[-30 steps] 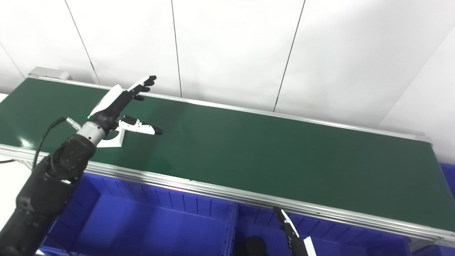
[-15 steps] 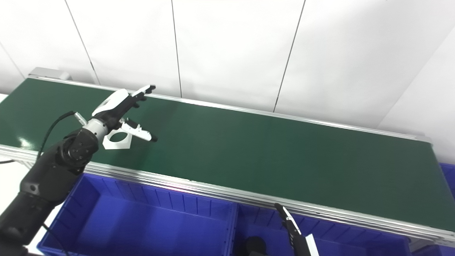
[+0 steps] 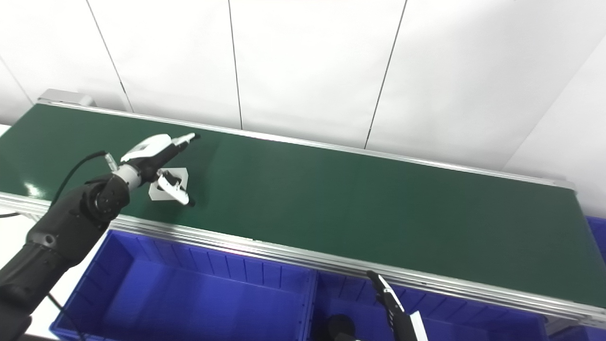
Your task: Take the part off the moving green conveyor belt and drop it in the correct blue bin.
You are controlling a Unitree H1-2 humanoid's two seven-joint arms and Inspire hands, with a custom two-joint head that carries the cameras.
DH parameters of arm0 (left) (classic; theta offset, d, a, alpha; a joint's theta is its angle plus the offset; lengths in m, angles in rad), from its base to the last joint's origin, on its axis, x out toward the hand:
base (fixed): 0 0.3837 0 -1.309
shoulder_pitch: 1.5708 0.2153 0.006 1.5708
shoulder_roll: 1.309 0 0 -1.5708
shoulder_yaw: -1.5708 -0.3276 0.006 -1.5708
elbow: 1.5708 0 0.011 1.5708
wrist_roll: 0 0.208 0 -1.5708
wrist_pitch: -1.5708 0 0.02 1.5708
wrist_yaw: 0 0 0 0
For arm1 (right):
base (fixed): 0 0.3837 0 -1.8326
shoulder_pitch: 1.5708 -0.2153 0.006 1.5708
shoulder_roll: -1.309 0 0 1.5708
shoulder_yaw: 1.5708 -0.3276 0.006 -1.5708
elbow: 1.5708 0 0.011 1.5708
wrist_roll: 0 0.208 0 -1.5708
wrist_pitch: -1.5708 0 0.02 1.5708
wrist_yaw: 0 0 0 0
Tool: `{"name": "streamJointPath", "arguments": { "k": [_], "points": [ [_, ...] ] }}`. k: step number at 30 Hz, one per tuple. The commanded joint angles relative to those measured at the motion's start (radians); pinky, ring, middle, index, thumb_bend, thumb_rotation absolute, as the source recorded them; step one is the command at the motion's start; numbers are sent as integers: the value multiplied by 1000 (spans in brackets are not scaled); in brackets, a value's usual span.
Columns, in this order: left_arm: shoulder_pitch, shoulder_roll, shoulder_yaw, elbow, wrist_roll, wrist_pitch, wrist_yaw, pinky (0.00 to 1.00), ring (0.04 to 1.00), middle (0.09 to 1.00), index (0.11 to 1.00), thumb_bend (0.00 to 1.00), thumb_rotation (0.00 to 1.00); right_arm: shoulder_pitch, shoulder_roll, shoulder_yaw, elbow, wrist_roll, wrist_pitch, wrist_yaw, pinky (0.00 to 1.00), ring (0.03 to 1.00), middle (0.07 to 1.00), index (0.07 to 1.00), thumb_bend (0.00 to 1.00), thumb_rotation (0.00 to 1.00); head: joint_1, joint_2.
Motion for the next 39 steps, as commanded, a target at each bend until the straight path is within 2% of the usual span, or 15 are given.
{"name": "streamJointPath", "arguments": {
  "k": [1, 8, 10, 16, 17, 18, 19, 20, 21, 25, 27, 29, 33, 36, 39],
  "points": [
    [-61, 35, -1, 13, 23, -27, 47, 976, 999, 1000, 1000, 943, 132, -7, -5, -5, -30, -3, -38, 2, 925, 938, 932, 906, 938, 397, 1, 0],
    [-68, 16, -20, 64, 37, -21, 76, 925, 985, 993, 986, 933, 84, -7, -5, -8, -27, 3, -45, 1, 914, 934, 930, 906, 938, 400, 14, 4],
    [-64, 4, -14, 72, 28, -9, 87, 902, 965, 975, 971, 910, 33, -4, -5, -10, -32, 13, -43, 5, 924, 940, 933, 905, 932, 384, 16, 4],
    [-54, -26, 1, 93, 11, -9, 131, 733, 830, 904, 927, 791, 0, 1, -7, -13, -36, 13, -47, 3, 933, 947, 937, 903, 919, 378, 21, 7],
    [-56, -31, -1, 98, 13, -15, 142, 642, 732, 862, 906, 725, 0, 0, -7, -14, -34, 15, -49, 4, 923, 942, 935, 904, 917, 378, 22, 9],
    [-58, -33, -3, 102, 14, -19, 150, 556, 603, 795, 885, 605, 0, 0, -7, -14, -33, 17, -50, 5, 916, 939, 934, 905, 918, 379, 22, 9],
    [-62, -37, -8, 107, 20, -19, 163, 512, 536, 760, 874, 544, 0, 0, -6, -15, -36, 17, -49, 4, 912, 938, 934, 905, 919, 380, 23, 10],
    [-64, -38, -11, 111, 24, -18, 172, 417, 494, 630, 827, 524, 0, 1, -6, -15, -38, 16, -48, 3, 910, 933, 930, 903, 917, 380, 23, 10],
    [-67, -39, -19, 111, 36, -14, 182, 358, 468, 549, 798, 512, 0, 1, -5, -16, -40, 16, -49, 2, 909, 929, 928, 901, 916, 379, 25, 12],
    [-75, -36, -40, 119, 57, -33, 216, 340, 394, 478, 581, 495, 0, 1, -5, -16, -42, 16, -54, 4, 901, 927, 923, 898, 910, 383, 25, 13],
    [-77, -37, -44, 120, 59, -33, 222, 349, 390, 488, 543, 497, 0, 1, -3, -17, -41, 25, -49, 7, 910, 933, 928, 899, 908, 379, 25, 13],
    [-80, -37, -47, 115, 55, -26, 209, 399, 399, 503, 530, 498, 0, -1, -2, -18, -40, 28, -46, 6, 920, 934, 930, 900, 914, 381, 27, 13],
    [-83, -32, -56, 104, 37, -41, 173, 408, 413, 499, 520, 500, 0, -3, 0, -16, -38, 23, -50, 4, 919, 930, 927, 900, 910, 382, 22, 13],
    [-82, -30, -58, 97, 36, -57, 177, 398, 412, 498, 519, 501, 0, -4, 0, -16, -34, 20, -54, 2, 911, 927, 926, 901, 907, 384, 21, 13],
    [-60, -40, -23, 36, 17, -63, 218, 347, 389, 479, 535, 498, 0, -1, 3, -16, -36, 13, -56, -3, 907, 929, 926, 900, 909, 391, 14, 15]
  ]
}}
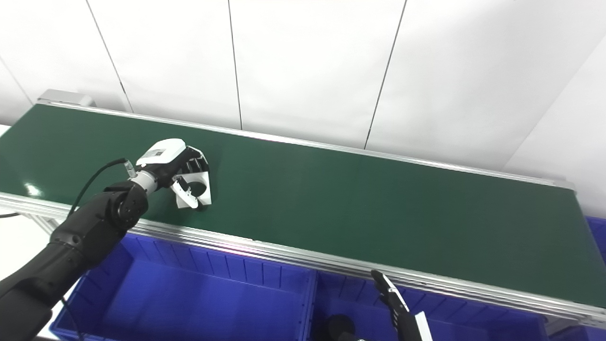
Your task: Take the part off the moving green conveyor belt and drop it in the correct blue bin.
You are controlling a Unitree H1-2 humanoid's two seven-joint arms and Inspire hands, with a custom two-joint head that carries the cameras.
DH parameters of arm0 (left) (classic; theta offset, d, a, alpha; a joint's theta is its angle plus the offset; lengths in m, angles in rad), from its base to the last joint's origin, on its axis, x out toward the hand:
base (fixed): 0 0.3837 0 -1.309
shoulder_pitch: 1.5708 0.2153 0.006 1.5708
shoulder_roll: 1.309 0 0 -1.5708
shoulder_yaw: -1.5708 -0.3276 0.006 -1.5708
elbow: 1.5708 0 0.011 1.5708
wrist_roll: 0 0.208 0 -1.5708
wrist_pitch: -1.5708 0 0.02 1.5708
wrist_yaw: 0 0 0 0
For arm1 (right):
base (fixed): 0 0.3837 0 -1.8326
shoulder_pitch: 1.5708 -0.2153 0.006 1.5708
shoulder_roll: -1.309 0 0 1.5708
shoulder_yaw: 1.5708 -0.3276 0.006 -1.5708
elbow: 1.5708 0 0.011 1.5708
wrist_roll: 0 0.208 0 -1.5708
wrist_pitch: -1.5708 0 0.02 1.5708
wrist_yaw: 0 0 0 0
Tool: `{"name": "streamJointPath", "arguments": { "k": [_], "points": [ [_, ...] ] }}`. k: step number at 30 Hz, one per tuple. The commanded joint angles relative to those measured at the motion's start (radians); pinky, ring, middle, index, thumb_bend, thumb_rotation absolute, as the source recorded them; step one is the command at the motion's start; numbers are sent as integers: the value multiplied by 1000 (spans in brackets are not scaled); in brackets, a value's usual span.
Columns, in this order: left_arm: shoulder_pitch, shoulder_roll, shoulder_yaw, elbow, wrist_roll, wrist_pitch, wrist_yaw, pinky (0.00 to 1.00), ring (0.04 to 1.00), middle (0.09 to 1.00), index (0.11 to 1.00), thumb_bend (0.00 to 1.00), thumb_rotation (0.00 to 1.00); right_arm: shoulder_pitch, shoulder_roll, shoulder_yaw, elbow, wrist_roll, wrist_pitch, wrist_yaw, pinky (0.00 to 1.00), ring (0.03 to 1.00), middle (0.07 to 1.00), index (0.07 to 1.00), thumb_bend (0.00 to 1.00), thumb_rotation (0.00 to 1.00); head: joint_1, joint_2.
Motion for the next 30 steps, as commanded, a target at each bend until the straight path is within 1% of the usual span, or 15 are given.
{"name": "streamJointPath", "arguments": {
  "k": [1, 3, 5, 7, 8, 9, 12, 14, 15, 16, 19, 24, 26, 28, 30],
  "points": [
    [-16, 7, 47, -88, -30, -27, 62, 338, 383, 475, 540, 497, 0, -4, 4, -3, -32, 1, -54, -3, 910, 933, 928, 901, 910, 394, -18, 4],
    [14, -7, 94, -172, -60, -74, 118, 361, 391, 479, 523, 499, 0, 0, 6, -1, -39, -7, -52, -6, 917, 935, 930, 903, 908, 399, -41, 10],
    [40, -25, 133, -247, -90, -103, 145, 398, 407, 482, 510, 502, 0, 4, 10, 1, -46, -16, -47, -9, 918, 937, 932, 904, 916, 413, -64, 13],
    [70, -47, 167, -330, -129, -117, 150, 427, 426, 487, 501, 503, 0, 7, 17, 4, -52, -20, -46, -10, 917, 935, 931, 903, 921, 420, -104, 17],
    [84, -57, 181, -366, -143, -122, 150, 426, 433, 487, 504, 503, 0, 8, 19, 6, -54, -20, -45, -9, 919, 935, 931, 904, 925, 418, -104, 17],
    [102, -71, 189, -409, -164, -136, 145, 426, 436, 484, 506, 503, 0, 11, 23, 9, -61, -20, -37, -6, 924, 939, 934, 907, 928, 417, -134, 25],
    [133, -93, 205, -479, -207, -151, 120, 429, 441, 482, 506, 503, 0, 17, 32, 16, -77, -25, -18, -1, 932, 947, 942, 913, 930, 417, -156, 32],
    [169, -113, 211, -527, -261, -181, 104, 411, 434, 485, 506, 502, 0, 18, 39, 21, -81, -33, -22, -4, 926, 944, 942, 915, 925, 413, -185, 42],
    [192, -130, 215, -551, -286, -198, 105, 402, 431, 487, 506, 501, 0, 20, 43, 24, -87, -43, -16, -8, 923, 942, 941, 916, 922, 411, -218, 56],
    [216, -149, 219, -569, -305, -220, 112, 395, 430, 490, 504, 501, 0, 21, 48, 27, -94, -52, -11, -11, 917, 942, 942, 918, 922, 416, -231, 63],
    [284, -201, 219, -614, -297, -257, 134, 346, 410, 487, 513, 499, 0, 25, 61, 30, -109, -73, 2, -17, 918, 948, 945, 917, 925, 423, -267, 79],
    [380, -253, 204, -671, -278, -286, 117, 303, 393, 479, 516, 498, 0, 25, 80, 38, -117, -91, 12, -20, 916, 945, 946, 916, 927, 424, -348, 94],
    [419, -261, 187, -666, -279, -312, 105, 314, 403, 495, 501, 499, 0, 24, 86, 41, -118, -105, 14, -25, 886, 928, 933, 906, 934, 424, -356, 96],
    [455, -260, 167, -641, -286, -348, 89, 349, 427, 503, 487, 500, 0, 23, 89, 45, -121, -120, 19, -28, 892, 932, 935, 915, 925, 441, -371, 104],
    [476, -253, 153, -614, -281, -381, 84, 350, 422, 505, 493, 500, 0, 25, 92, 47, -127, -129, 27, -31, 897, 935, 932, 919, 926, 446, -382, 112]
  ]
}}
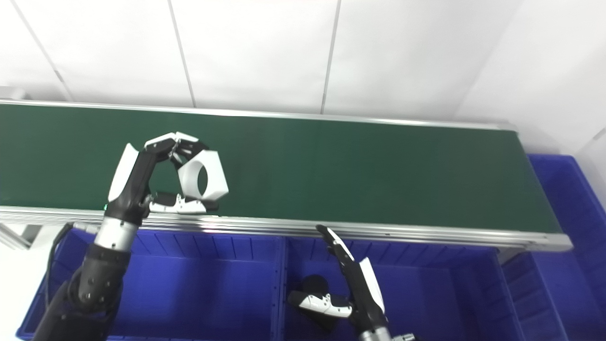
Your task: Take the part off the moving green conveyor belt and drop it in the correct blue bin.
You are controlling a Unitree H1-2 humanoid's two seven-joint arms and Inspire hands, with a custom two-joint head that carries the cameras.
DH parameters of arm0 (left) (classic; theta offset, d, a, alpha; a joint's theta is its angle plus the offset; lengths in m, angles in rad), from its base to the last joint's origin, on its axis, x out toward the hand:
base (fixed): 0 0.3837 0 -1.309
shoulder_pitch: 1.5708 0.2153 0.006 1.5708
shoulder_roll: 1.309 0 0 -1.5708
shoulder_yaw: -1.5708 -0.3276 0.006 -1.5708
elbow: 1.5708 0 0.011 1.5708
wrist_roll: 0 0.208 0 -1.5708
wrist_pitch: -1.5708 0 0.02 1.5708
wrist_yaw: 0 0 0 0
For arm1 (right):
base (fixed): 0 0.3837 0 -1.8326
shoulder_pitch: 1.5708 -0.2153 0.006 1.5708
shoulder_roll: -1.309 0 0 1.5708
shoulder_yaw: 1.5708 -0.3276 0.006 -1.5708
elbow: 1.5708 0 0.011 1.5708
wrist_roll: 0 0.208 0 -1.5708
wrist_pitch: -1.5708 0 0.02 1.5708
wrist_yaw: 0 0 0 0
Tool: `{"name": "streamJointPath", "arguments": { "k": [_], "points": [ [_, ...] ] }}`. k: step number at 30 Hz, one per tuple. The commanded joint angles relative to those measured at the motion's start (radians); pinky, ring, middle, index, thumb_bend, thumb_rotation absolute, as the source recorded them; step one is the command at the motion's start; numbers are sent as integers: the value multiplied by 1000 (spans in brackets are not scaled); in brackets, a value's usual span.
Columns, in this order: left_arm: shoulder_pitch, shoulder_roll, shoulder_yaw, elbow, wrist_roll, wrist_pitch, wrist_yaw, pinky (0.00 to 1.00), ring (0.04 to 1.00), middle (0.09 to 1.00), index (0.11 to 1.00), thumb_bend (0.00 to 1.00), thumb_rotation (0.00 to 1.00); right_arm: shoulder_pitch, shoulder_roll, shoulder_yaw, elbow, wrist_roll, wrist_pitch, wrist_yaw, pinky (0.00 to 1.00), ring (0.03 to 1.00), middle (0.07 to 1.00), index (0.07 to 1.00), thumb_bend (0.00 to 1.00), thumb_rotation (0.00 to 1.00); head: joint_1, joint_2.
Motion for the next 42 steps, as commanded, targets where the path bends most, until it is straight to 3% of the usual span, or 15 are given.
{"name": "streamJointPath", "arguments": {
  "k": [1, 11, 15, 20, 23, 27, 28, 29, 30, 31, 32, 34, 36, 39, 42],
  "points": [
    [12, 20, -16, 15, 2, -60, -3, 352, 423, 505, 493, 500, 0, -3, 10, 1, -44, -8, 5, -11, 898, 935, 931, 919, 926, 446, -6, 7],
    [84, 86, -141, 133, 43, -67, 26, 348, 406, 504, 508, 498, 0, 8, 14, 5, -78, -26, 31, -11, 875, 915, 915, 908, 939, 465, -10, 33],
    [82, 95, -152, 172, 48, -57, -38, 335, 388, 500, 518, 496, 0, 14, 11, 5, -88, -18, 35, -6, 895, 927, 925, 912, 927, 448, 7, 35],
    [85, 82, -144, 171, 84, -9, -63, 359, 391, 475, 532, 496, 0, 16, 9, 0, -96, -10, 37, -6, 891, 923, 924, 909, 934, 450, 39, 38],
    [92, 70, -143, 147, 171, 87, -63, 377, 398, 463, 538, 496, 0, 15, 6, -3, -99, 6, 39, 0, 885, 924, 927, 910, 930, 438, 49, 37],
    [101, 64, -159, 87, 253, 256, -132, 454, 420, 482, 544, 497, 0, 17, 1, -4, -105, 18, 52, 6, 885, 937, 936, 911, 929, 426, 59, 35],
    [103, 64, -165, 67, 269, 296, -155, 524, 554, 601, 516, 506, 27, 19, 1, -4, -108, 20, 56, 7, 880, 938, 938, 912, 931, 427, 60, 34],
    [105, 64, -169, 46, 277, 337, -181, 606, 664, 703, 634, 609, 68, 21, 0, -4, -111, 20, 61, 8, 875, 940, 942, 911, 933, 427, 60, 34],
    [108, 64, -171, 23, 277, 375, -209, 617, 677, 715, 660, 630, 75, 22, 0, -4, -114, 19, 64, 8, 874, 941, 942, 911, 933, 428, 59, 32],
    [111, 64, -170, 2, 271, 402, -230, 664, 734, 768, 743, 725, 205, 23, -2, -3, -116, 17, 66, 8, 876, 941, 944, 911, 930, 428, 59, 32],
    [116, 64, -166, -18, 252, 420, -248, 688, 763, 794, 785, 774, 266, 24, -2, -2, -117, 17, 67, 8, 877, 941, 945, 913, 926, 430, 58, 32],
    [131, 57, -139, -44, 161, 415, -268, 738, 812, 836, 843, 878, 372, 24, -4, -2, -115, 20, 64, 8, 876, 942, 946, 914, 924, 424, 58, 32],
    [148, 49, -106, -55, 48, 379, -278, 754, 826, 851, 866, 930, 392, 24, -6, -2, -114, 21, 63, 9, 875, 941, 943, 913, 927, 425, 60, 32],
    [166, 44, -80, -54, -49, 304, -271, 745, 824, 855, 870, 926, 393, 23, -8, -2, -111, 14, 61, 7, 871, 936, 941, 913, 929, 433, 62, 32],
    [182, 28, -57, -33, -146, 188, -258, 746, 810, 844, 863, 901, 345, 22, -10, 0, -108, 11, 57, 5, 874, 933, 938, 911, 928, 431, 62, 32]
  ]
}}
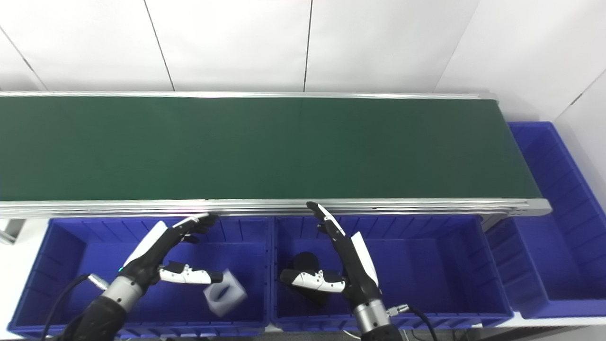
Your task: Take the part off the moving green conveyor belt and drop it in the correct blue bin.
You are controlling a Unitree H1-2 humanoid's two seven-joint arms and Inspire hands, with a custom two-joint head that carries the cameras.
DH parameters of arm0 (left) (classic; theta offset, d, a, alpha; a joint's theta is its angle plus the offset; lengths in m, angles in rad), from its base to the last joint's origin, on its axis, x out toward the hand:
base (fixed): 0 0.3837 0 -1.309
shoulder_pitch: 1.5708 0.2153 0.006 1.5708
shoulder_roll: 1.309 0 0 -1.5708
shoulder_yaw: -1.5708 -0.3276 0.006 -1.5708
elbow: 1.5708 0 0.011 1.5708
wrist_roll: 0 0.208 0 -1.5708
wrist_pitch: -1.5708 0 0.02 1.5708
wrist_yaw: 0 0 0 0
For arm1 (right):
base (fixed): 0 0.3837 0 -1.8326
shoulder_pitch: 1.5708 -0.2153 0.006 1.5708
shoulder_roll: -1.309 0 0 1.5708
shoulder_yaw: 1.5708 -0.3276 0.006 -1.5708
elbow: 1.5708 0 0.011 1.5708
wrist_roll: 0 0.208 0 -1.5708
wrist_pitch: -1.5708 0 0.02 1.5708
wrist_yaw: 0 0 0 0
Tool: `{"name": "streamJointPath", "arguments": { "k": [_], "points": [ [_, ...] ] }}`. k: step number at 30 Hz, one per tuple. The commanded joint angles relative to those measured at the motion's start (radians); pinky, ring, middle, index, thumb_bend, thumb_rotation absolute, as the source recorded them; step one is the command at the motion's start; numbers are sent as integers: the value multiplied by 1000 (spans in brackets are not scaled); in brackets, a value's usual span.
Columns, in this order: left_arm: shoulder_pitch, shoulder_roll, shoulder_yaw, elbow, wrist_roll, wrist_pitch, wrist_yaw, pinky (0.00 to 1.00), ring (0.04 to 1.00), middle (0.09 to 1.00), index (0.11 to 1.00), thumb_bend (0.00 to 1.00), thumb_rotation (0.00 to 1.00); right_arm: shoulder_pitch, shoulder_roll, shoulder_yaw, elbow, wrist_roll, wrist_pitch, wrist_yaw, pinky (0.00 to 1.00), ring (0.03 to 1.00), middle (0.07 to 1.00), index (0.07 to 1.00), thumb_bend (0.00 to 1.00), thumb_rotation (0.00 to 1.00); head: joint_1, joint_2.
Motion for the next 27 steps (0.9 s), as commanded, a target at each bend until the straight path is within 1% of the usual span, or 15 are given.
{"name": "streamJointPath", "arguments": {
  "k": [1, 4, 6, 9, 12, 15, 19, 21, 27],
  "points": [
    [-4, -12, 15, -4, -73, -109, 16, 749, 807, 843, 862, 893, 323, -4, 2, 1, -25, 3, -10, -3, 875, 934, 938, 912, 929, 433, 1, 1],
    [15, -34, 29, 3, -169, -163, 4, 743, 795, 834, 853, 891, 279, -3, 2, 0, -28, 4, -2, -2, 874, 932, 941, 913, 934, 439, 2, 1],
    [26, -48, 36, 3, -215, -179, -1, 748, 798, 827, 842, 899, 266, -2, 1, 0, -32, 4, 5, 0, 881, 935, 942, 914, 937, 439, 2, 1],
    [35, -61, 42, 5, -255, -189, -9, 768, 805, 829, 833, 911, 256, -2, 1, 0, -35, 4, 12, 1, 881, 935, 941, 912, 939, 436, 7, 0],
    [36, -66, 45, 17, -255, -211, -9, 770, 807, 831, 835, 903, 244, -5, -3, 0, -27, 7, 1, 2, 879, 936, 941, 912, 935, 435, 8, -2],
    [36, -68, 48, 26, -261, -222, -13, 773, 808, 832, 835, 897, 232, -5, 0, 0, -30, 11, 9, 2, 881, 936, 942, 910, 934, 425, 7, -4],
    [30, -68, 49, 40, -229, -243, -7, 757, 803, 827, 831, 906, 229, -7, -2, 2, -26, 14, 9, 6, 878, 942, 950, 913, 926, 413, 11, -6],
    [28, -69, 50, 46, -223, -247, -7, 755, 803, 827, 831, 907, 215, -9, -3, 1, -22, 7, 5, 2, 878, 935, 943, 912, 931, 422, 13, -7],
    [22, -73, 52, 60, -205, -258, -3, 749, 803, 827, 828, 915, 214, -13, -4, 0, -13, 6, -9, -1, 859, 925, 936, 912, 926, 424, 19, -9]
  ]
}}
